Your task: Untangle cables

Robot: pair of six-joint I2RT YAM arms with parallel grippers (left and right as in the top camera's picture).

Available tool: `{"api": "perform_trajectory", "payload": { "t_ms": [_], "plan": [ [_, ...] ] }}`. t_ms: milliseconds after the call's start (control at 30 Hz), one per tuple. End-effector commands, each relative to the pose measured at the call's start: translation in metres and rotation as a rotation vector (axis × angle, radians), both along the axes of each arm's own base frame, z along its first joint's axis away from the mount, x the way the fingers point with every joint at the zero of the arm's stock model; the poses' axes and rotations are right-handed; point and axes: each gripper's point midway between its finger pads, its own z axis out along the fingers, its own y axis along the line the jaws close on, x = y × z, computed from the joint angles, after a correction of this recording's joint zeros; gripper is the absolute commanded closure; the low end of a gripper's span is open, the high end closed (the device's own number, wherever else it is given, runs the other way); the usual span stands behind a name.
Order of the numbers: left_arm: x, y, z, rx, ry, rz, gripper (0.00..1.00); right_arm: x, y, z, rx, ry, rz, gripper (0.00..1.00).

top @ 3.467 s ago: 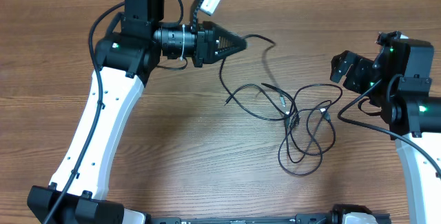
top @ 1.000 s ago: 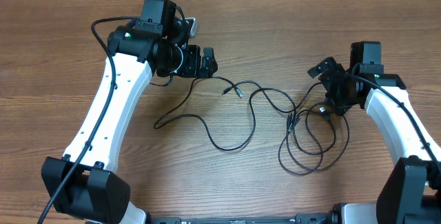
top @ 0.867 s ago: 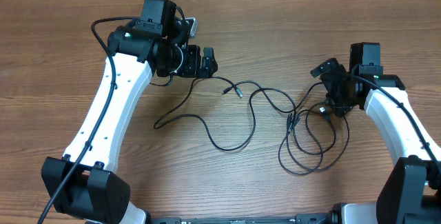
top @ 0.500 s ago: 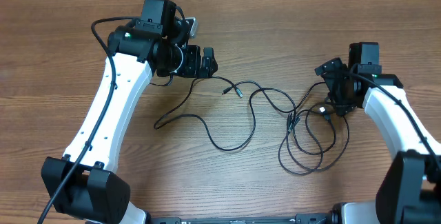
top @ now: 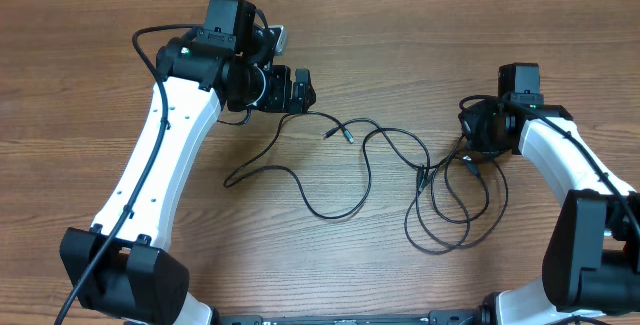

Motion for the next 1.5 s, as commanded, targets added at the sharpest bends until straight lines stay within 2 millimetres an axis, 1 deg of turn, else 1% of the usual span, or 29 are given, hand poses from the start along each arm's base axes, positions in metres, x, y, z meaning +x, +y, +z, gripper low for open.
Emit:
{"api": "perform_trajectory", "payload": {
  "t_ms": [0,67,200,300,333,467,533,633,733,767,833,933,1033,1267,1467],
  "plan": [
    [0.003,-0.001,0.001,0.006,-0.008,-0.003,0.0,0.012,0.026,0.027,0.121,-0.09,0.123,0.96],
    [0.003,-0.001,0.001,0.006,-0.008,-0.003,0.01,0.023,0.034,0.055,0.145,-0.175,0.19,0.96],
    [0.003,-0.001,0.001,0.006,-0.008,-0.003,0.0,0.038,0.037,0.117,0.109,-0.322,0.261,0.96],
    [0.003,-0.001,0.001,0.006,-0.008,-0.003,0.0,0.041,0.035,0.171,0.063,-0.429,0.301,0.96],
    [0.003,-0.001,0.001,0.006,-0.008,-0.003,0.0,0.042,0.035,0.192,0.041,-0.47,0.313,0.96],
    [0.003,-0.001,0.001,0.006,-0.008,-0.003,0.0,0.036,0.031,0.265,-0.037,-0.613,0.333,0.96],
    [0.003,-0.001,0.001,0.006,-0.008,-0.003,0.0,0.03,0.031,0.308,-0.075,-0.706,0.351,0.96],
    [0.003,-0.001,0.001,0.006,-0.007,-0.003,0.0,0.018,0.032,0.362,-0.105,-0.827,0.352,0.96],
    [0.003,-0.001,0.001,0.006,-0.008,-0.003,0.0,0.007,0.033,0.401,-0.13,-0.916,0.356,0.96],
    [0.003,-0.001,0.001,0.006,-0.008,-0.003,0.0,0.003,0.033,0.409,-0.134,-0.932,0.356,0.96],
    [0.003,-0.001,0.001,0.006,-0.008,-0.003,0.0,-0.002,0.034,0.417,-0.141,-0.944,0.36,0.96],
    [0.003,-0.001,0.001,0.006,-0.008,-0.003,0.0,-0.007,0.036,0.42,-0.158,-0.943,0.392,0.96],
    [0.003,-0.001,0.001,0.006,-0.008,-0.005,0.0,-0.007,0.036,0.419,-0.165,-0.945,0.406,0.96],
    [0.003,-0.001,0.001,0.006,-0.007,-0.003,0.0,-0.006,0.037,0.434,-0.212,-1.003,0.438,0.96],
    [0.003,-0.001,0.001,0.006,-0.007,-0.003,0.0,-0.01,0.037,0.448,-0.221,-1.038,0.437,0.96]
  ]
}}
